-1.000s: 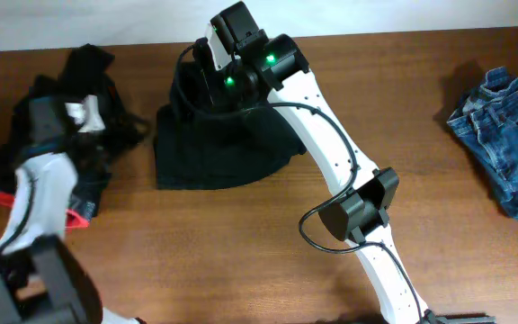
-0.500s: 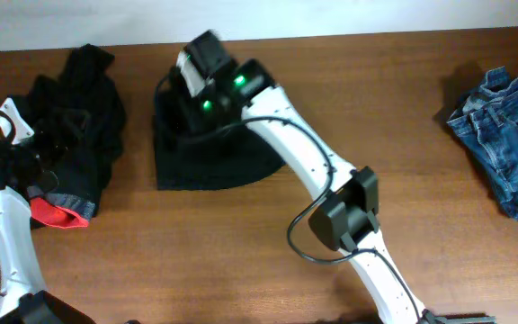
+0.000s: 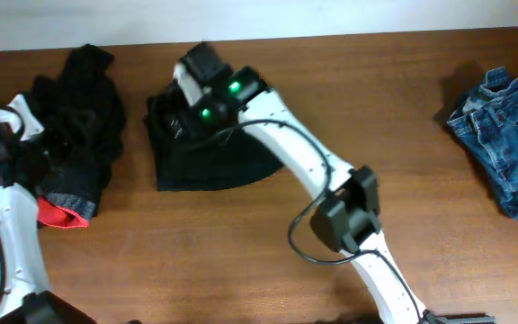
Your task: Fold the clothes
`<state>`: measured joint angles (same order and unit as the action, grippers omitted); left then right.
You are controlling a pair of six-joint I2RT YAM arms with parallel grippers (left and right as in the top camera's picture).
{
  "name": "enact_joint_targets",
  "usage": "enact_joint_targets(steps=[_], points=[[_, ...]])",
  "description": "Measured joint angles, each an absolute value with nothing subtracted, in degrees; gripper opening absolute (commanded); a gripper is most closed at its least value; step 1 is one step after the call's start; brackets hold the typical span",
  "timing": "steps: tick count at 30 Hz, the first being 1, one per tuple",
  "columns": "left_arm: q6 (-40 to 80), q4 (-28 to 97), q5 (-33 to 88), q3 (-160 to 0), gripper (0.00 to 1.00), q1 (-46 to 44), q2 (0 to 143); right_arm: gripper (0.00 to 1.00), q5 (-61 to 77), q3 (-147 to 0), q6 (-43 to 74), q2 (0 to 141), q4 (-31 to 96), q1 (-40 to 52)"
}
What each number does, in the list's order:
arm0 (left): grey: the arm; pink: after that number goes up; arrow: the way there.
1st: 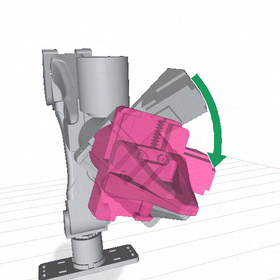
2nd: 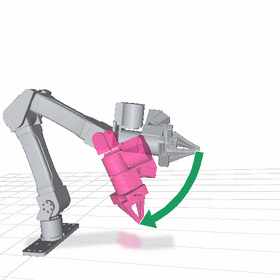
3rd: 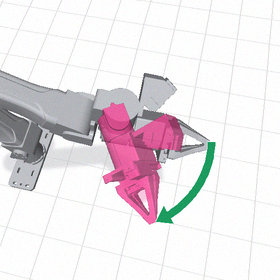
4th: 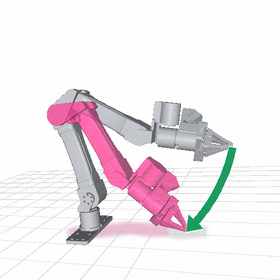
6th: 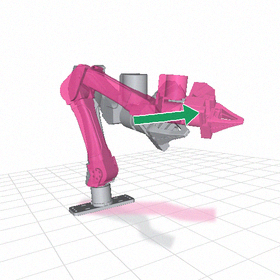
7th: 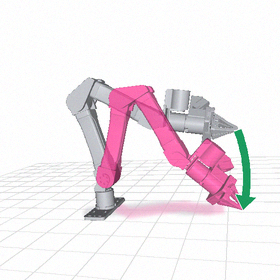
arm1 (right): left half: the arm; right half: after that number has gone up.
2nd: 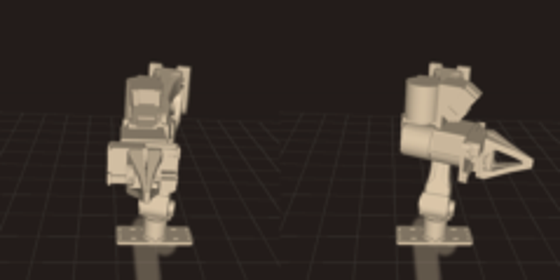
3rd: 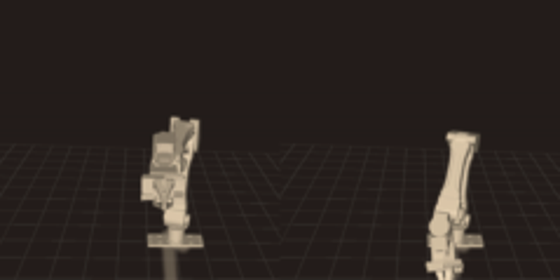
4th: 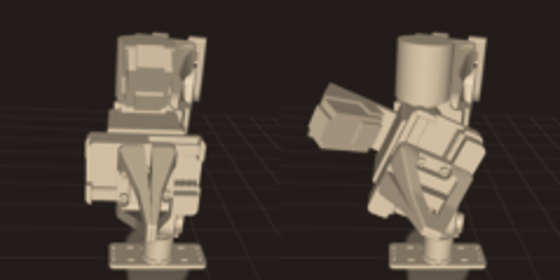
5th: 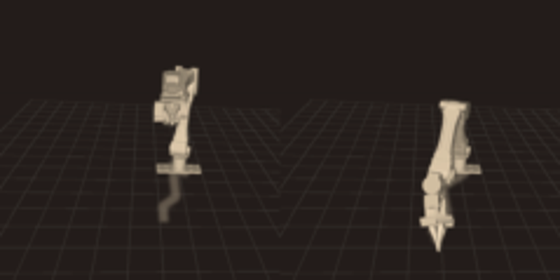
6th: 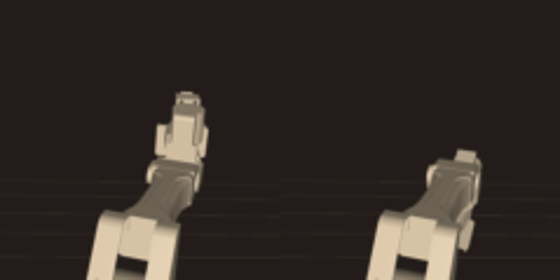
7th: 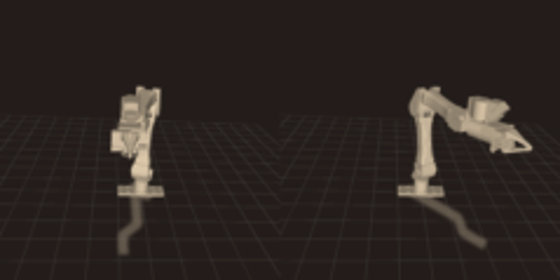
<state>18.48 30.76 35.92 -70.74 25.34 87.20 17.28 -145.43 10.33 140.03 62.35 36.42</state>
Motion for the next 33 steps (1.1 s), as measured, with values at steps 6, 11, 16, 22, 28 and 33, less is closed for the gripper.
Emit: enact_joint_targets(steps=[6,11,16,22,28,33], points=[[18.11,28.97,32.84,-70.74,0.01,15.9,87.55,0.42,17.32,-149.51,12.49,133.38,64.45,30.0],[18.24,24.38,30.24,-70.74,0.01,7.27,87.77,0.04,17.28,-148.7,14.5,131.59,68.2,25.17],[18.24,20.69,26.61,-70.76,0.01,-0.3,88.33,0.04,17.54,-140.97,15.05,132.57,66.7,24.27],[19.25,15.7,24.67,-70.78,0.01,-4.08,93.84,0.04,22.02,-131.17,16.16,133.49,56.82,24.38],[22.13,6.66,25.56,-70.81,0.01,-4.05,101.3,0.04,26.72,-125.71,17.32,133.58,48.45,24.38],[24.56,1.52,26.28,-70.83,0.01,-4.08,106.89,0.04,27.86,-123.39,18.7,133.69,45.32,24.38]])
